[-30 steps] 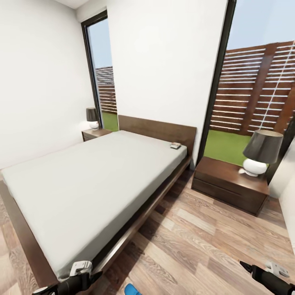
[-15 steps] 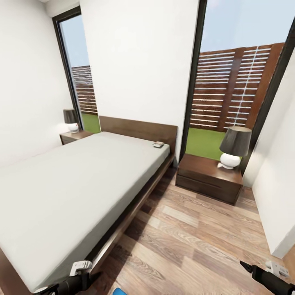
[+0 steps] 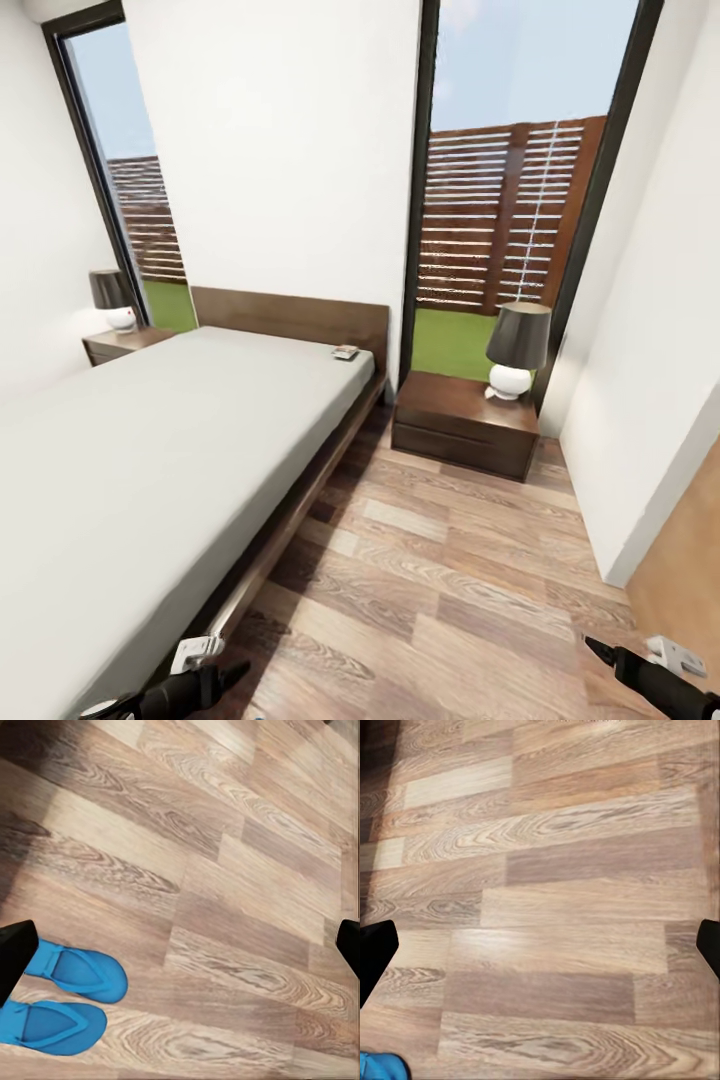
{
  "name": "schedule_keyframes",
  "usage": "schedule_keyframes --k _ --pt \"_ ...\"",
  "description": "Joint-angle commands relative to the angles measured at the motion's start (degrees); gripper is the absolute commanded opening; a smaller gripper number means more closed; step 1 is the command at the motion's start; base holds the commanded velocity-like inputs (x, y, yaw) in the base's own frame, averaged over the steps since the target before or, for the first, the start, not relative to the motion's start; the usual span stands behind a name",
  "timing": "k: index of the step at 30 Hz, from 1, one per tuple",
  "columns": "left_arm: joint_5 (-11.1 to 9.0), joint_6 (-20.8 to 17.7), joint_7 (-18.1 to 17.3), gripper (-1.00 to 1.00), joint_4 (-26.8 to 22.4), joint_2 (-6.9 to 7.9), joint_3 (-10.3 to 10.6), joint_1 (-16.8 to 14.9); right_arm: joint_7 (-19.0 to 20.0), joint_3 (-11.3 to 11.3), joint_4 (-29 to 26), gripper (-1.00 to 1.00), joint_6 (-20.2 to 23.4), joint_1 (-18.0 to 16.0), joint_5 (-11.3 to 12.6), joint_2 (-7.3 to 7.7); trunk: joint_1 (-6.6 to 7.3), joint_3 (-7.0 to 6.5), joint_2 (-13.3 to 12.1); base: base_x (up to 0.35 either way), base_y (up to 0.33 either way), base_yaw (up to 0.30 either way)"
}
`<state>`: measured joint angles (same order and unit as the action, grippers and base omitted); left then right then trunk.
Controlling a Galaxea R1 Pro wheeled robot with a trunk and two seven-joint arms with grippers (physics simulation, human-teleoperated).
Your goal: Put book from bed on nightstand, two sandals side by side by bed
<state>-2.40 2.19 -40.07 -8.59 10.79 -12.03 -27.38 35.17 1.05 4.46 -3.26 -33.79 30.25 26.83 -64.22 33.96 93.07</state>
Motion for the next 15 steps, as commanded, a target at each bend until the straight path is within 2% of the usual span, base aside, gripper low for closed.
schedule_keyframes --k 1,15 --pt "-0.24 0.18 -0.18 1.00 0.07 0.03 0.07 -0.04 0.29 0.09 0.29 1.00 -0.34 -0.14 -0.02 -0.01 0.00 0.06 0.03 0.000 0.000 -0.284" --pt "-0.24 0.18 -0.18 1.00 0.07 0.02 0.07 -0.05 0.30 0.09 0.29 1.00 -0.34 -0.14 -0.02 0.00 0.00 0.06 0.03 0.000 0.000 -0.284"
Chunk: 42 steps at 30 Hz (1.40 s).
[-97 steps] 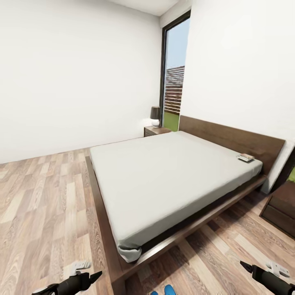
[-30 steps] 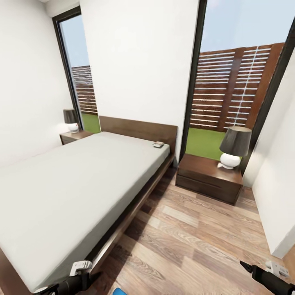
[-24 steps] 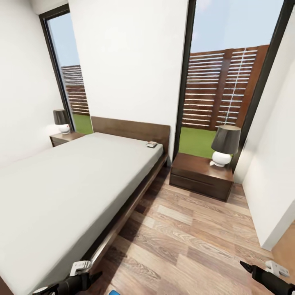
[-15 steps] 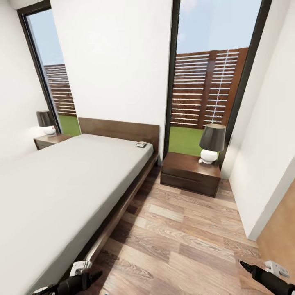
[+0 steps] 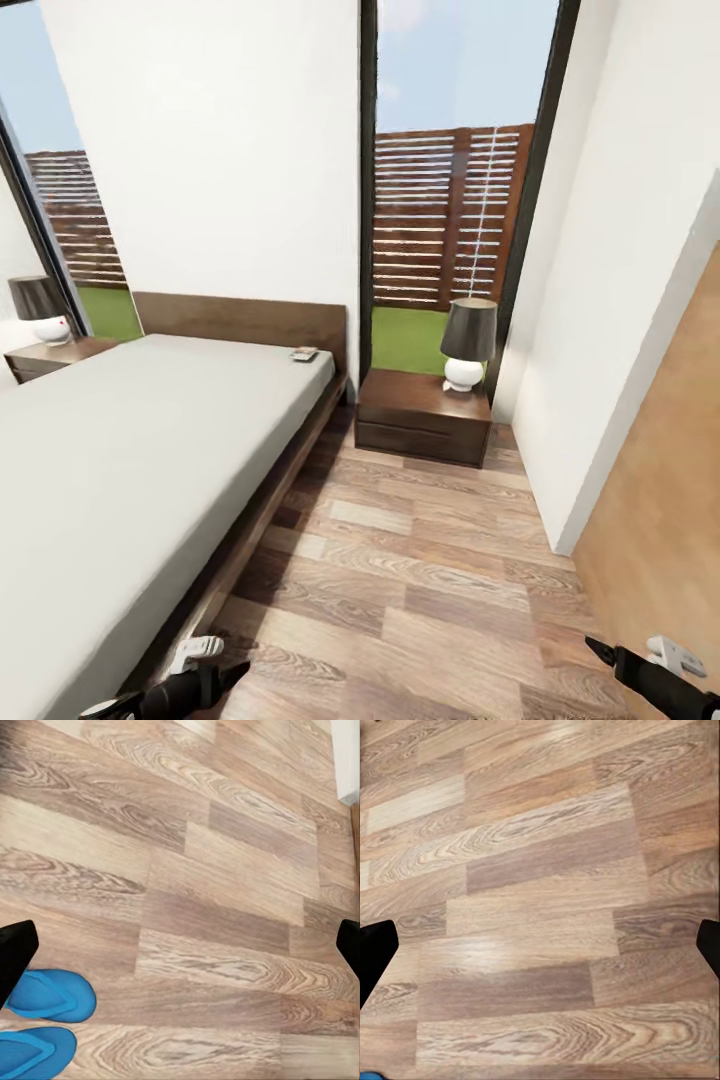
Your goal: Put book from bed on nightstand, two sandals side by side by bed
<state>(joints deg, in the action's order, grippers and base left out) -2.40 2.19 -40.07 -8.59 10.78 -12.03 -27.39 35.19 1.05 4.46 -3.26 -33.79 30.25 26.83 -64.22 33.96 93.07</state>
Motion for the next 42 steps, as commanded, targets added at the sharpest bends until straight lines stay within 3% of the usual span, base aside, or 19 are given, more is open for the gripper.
schedule_keyframes --k 1,13,21,42 --pt "-0.24 0.18 -0.18 1.00 0.07 0.03 0.08 -0.03 0.27 0.09 0.29 1.00 -0.34 -0.14 -0.02 -0.01 0.00 0.06 0.03 0.000 0.000 -0.284" --pt "-0.24 0.18 -0.18 1.00 0.07 0.07 0.07 -0.02 0.26 0.09 0.29 1.00 -0.34 -0.14 -0.02 -0.02 0.00 0.06 0.03 0.000 0.000 -0.284" --pt "-0.24 0.18 -0.18 1.00 0.07 0.07 0.08 -0.03 0.25 0.09 0.29 1.00 -0.34 -0.14 -0.10 -0.78 0.00 0.06 0.03 0.000 0.000 -0.277" --pt "-0.17 0.18 -0.10 1.00 0.07 0.03 0.08 0.00 0.23 0.09 0.28 1.00 -0.34 -0.14 -0.19 -1.16 0.00 0.06 0.03 0.024 -0.109 -0.023"
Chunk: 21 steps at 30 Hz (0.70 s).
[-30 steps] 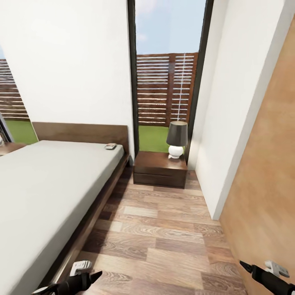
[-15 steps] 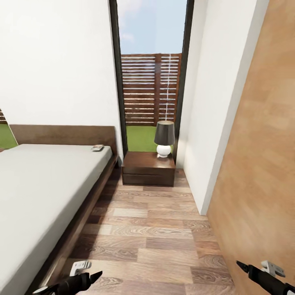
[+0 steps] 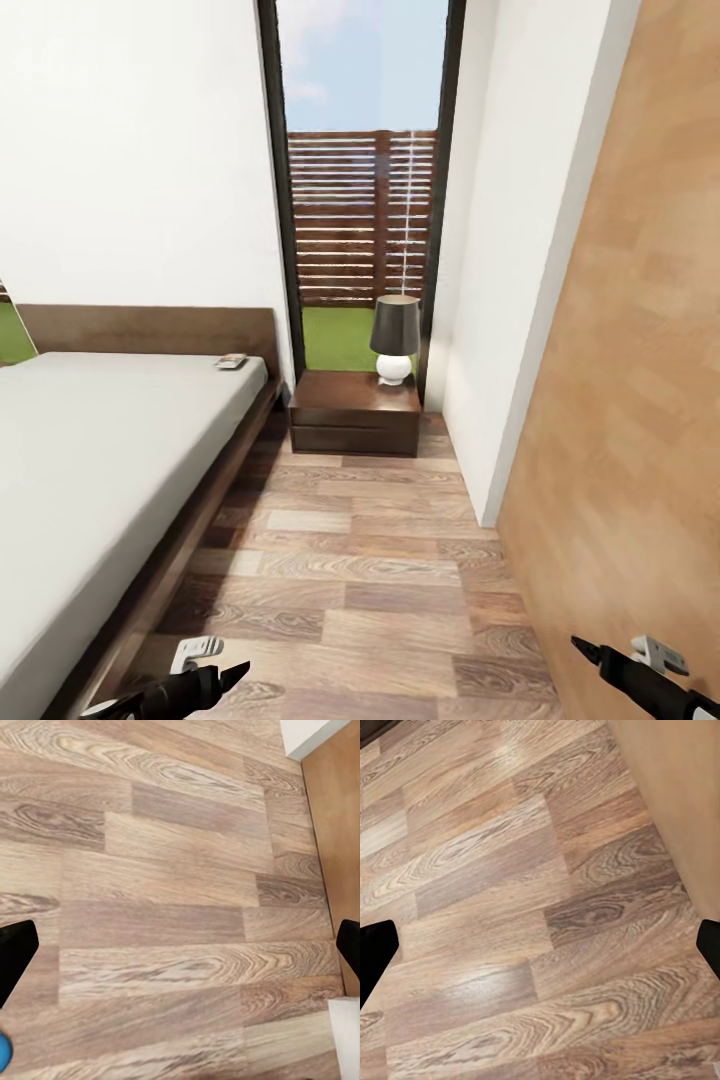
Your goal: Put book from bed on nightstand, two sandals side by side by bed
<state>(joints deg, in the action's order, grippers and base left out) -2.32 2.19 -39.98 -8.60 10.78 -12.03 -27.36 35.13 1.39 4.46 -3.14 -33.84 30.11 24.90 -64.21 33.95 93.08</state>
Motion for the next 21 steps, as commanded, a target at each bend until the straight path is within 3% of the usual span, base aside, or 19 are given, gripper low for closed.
schedule_keyframes --k 1,11,21 --pt "-0.24 0.18 -0.18 1.00 0.07 0.03 0.08 -0.04 0.29 -0.25 0.28 1.00 -0.46 -0.09 -0.05 0.76 0.00 0.07 0.03 0.092 -0.118 0.000" --pt "-0.32 0.25 -0.18 1.00 0.07 0.06 -0.01 -0.06 0.29 -0.25 0.29 1.00 -0.47 -0.09 -0.05 0.34 0.00 0.07 0.03 0.060 -0.062 0.000" --pt "-0.32 0.27 -0.18 1.00 0.07 0.11 -0.01 -0.06 0.29 -0.25 0.29 1.00 -0.47 -0.09 -0.05 0.23 0.00 0.07 0.03 0.153 -0.001 0.000"
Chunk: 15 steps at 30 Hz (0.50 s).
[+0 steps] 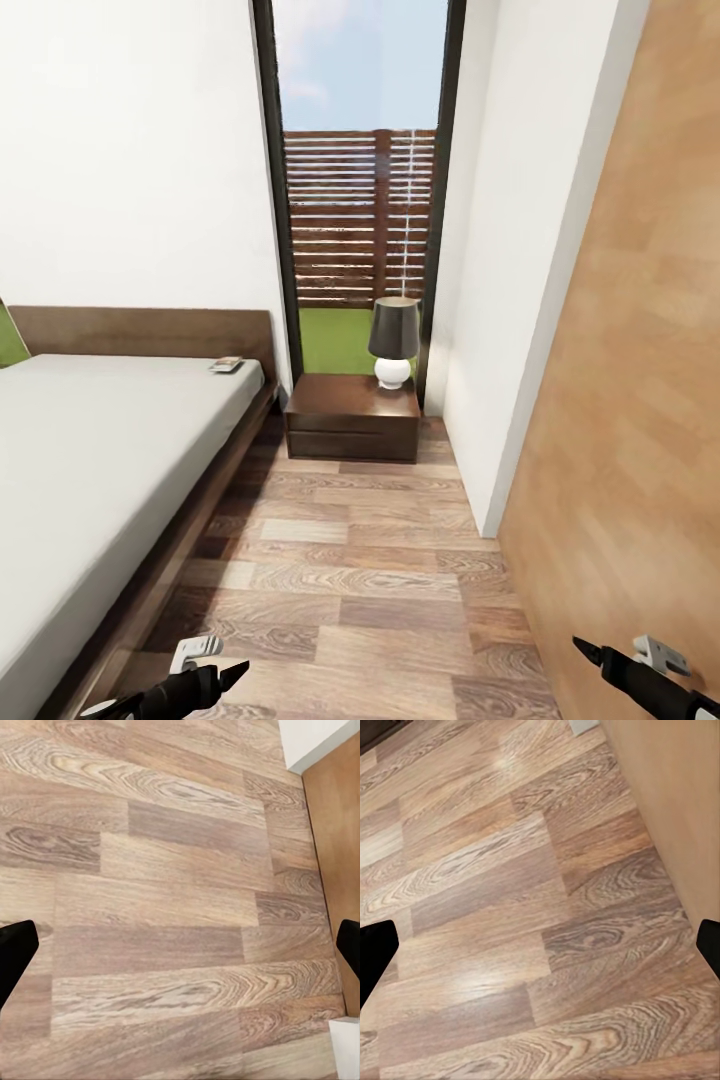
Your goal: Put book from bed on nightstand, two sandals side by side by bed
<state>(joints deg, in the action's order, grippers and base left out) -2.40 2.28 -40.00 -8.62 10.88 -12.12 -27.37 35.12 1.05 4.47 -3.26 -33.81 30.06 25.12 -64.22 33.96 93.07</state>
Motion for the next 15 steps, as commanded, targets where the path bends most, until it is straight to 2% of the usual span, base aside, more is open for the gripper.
schedule_keyframes --k 1,7,15 --pt "-0.24 0.18 -0.17 1.00 0.09 0.02 0.08 -0.05 0.30 0.09 0.27 1.00 -0.34 -0.12 0.00 -0.02 0.00 0.06 0.03 0.024 0.000 0.000" --pt "-0.24 0.18 -0.17 1.00 0.09 0.02 0.08 -0.05 0.30 0.09 0.25 1.00 -0.34 -0.12 0.00 -0.25 0.00 0.06 0.03 0.030 -0.025 0.000" --pt "-0.24 0.17 -0.17 1.00 0.09 0.02 0.08 -0.04 0.30 0.09 0.27 1.00 -0.34 -0.12 0.00 -0.33 0.00 0.06 0.03 0.171 -0.161 0.000"
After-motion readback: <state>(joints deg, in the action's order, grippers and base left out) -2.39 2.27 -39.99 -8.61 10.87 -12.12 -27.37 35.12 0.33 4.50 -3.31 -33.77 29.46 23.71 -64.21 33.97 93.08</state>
